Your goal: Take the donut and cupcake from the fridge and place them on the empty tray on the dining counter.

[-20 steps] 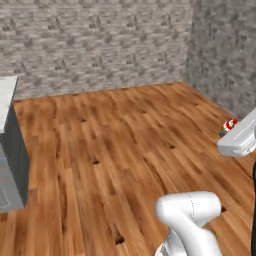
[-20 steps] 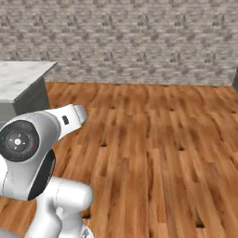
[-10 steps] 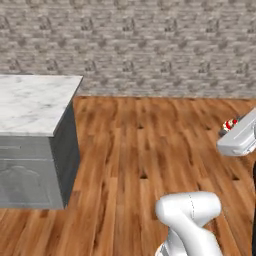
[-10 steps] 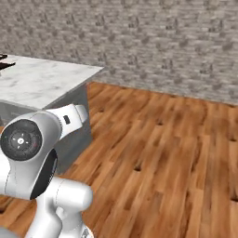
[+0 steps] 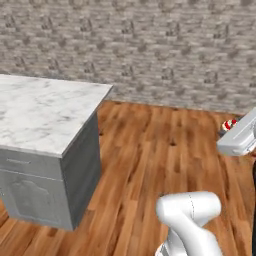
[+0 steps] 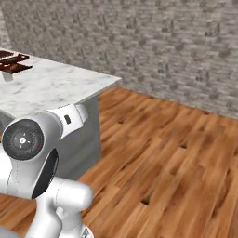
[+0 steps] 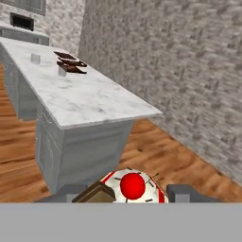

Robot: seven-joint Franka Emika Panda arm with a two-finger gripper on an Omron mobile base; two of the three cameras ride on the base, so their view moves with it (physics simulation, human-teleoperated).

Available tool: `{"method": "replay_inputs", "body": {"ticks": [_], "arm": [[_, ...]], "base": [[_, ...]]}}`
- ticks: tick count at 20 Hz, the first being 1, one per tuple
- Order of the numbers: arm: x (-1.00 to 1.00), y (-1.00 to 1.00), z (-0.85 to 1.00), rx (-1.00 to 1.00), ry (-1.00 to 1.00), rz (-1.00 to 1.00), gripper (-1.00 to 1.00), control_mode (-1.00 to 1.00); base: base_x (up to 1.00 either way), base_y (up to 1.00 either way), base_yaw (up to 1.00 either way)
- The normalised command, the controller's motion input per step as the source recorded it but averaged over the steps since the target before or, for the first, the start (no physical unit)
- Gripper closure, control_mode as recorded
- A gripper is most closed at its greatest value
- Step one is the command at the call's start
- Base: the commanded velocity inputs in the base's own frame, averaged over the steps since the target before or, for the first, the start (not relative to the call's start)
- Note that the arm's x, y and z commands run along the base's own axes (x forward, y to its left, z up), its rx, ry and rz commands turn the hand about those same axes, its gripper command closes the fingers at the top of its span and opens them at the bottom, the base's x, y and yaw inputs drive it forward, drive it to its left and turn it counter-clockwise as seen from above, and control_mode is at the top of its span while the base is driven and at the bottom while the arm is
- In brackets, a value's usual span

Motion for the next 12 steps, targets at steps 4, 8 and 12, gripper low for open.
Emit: {"method": "replay_inputs", "body": {"ticks": [4, 8, 12], "arm": [[0.0, 0.0, 0.0, 0.0, 0.0, 0.0, 1.0, 1.0], [0.0, 0.0, 0.0, 0.0, 0.0, 0.0, 1.0, 1.0], [0.0, 0.0, 0.0, 0.0, 0.0, 0.0, 1.0, 1.0]], "base": [[1.0, -0.51, 0.38], [1.0, -0.61, 0.44], [1.0, -0.85, 0.44]]}}
